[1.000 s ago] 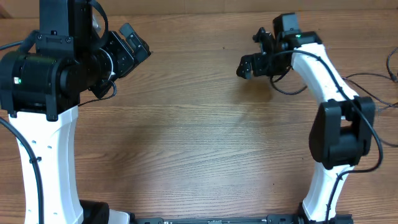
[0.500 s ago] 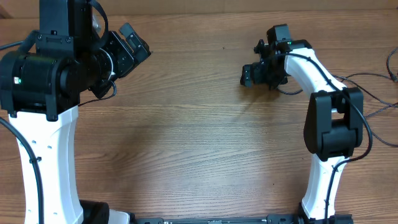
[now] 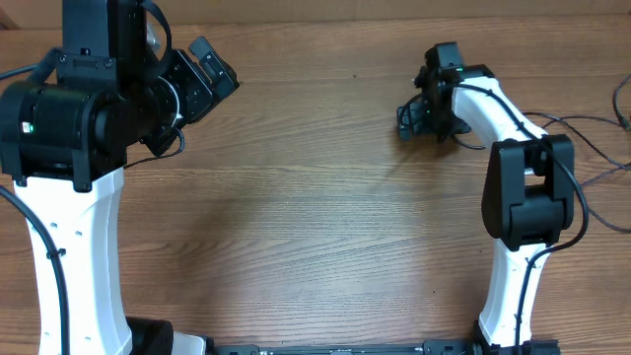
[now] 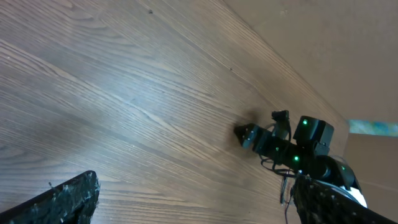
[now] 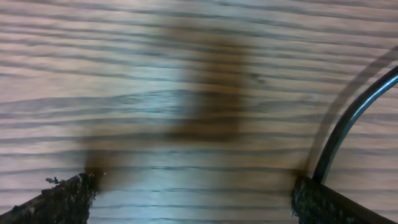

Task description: Untangle cables

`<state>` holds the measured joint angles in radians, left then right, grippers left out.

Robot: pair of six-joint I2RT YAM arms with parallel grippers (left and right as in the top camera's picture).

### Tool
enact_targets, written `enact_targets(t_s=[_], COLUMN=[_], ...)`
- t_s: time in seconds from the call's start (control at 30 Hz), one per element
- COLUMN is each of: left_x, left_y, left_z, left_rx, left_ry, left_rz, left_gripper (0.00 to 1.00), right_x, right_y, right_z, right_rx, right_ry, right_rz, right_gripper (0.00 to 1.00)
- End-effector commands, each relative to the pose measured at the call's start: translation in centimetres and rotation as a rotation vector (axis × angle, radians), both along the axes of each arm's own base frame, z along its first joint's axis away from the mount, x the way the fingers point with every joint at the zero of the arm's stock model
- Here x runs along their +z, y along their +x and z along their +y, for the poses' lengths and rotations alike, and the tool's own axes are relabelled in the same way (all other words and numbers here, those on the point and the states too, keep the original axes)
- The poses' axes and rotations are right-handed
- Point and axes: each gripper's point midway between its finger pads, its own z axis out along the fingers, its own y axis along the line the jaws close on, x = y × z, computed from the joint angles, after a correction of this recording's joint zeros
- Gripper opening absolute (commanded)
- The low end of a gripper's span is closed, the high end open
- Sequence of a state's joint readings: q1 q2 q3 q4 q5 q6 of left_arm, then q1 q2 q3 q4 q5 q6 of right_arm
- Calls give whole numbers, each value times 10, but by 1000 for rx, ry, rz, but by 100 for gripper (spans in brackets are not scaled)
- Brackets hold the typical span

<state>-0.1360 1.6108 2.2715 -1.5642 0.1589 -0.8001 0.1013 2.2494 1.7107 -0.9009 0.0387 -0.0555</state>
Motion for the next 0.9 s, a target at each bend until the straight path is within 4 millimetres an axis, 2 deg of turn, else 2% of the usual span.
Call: enact_targets(t_s=[0.0,0.23,0.3,0.4,0.53,0.6,0.7,0.73,0.77,0.83,0.87], left_x=[1,1,1,1,1,1,1,1,1,1,1], left_y=[2,2,2,2,2,2,2,2,2,2,2], left_z=[1,1,1,1,1,1,1,1,1,1,1], left_rx=[-12,-12,-12,-12,-12,-12,-11,-12,-12,-12,-11], left_ry=[23,23,23,23,23,23,23,23,23,23,23], left_rz=[-10,-10,-10,-10,-10,-10,-10,-10,-10,-10,-10], left_gripper=[99,100,99,100,100,100,100,100,100,100,100], right_x=[-17,-18,-19,-19,-8,16,53,72,101,142,169], right_y=[-5,-28,-33,-40,-38,-25,-11,-6,-1,3,3], right_z=[-63,-168,-181,-189,-184,-174,-169,-168,-166,-161,-155], right_rx=[-117,-358,-404,-445,-397,-347,-317,-305,-288,-268,-247], right_ry=[-99,-59,7,119,193,240,241,232,221,210,211], right_rz=[41,75,77,79,55,-15,-112,-156,-218,-307,-368], right_gripper=[100,100,100,100,100,100,100,100,100,100,100])
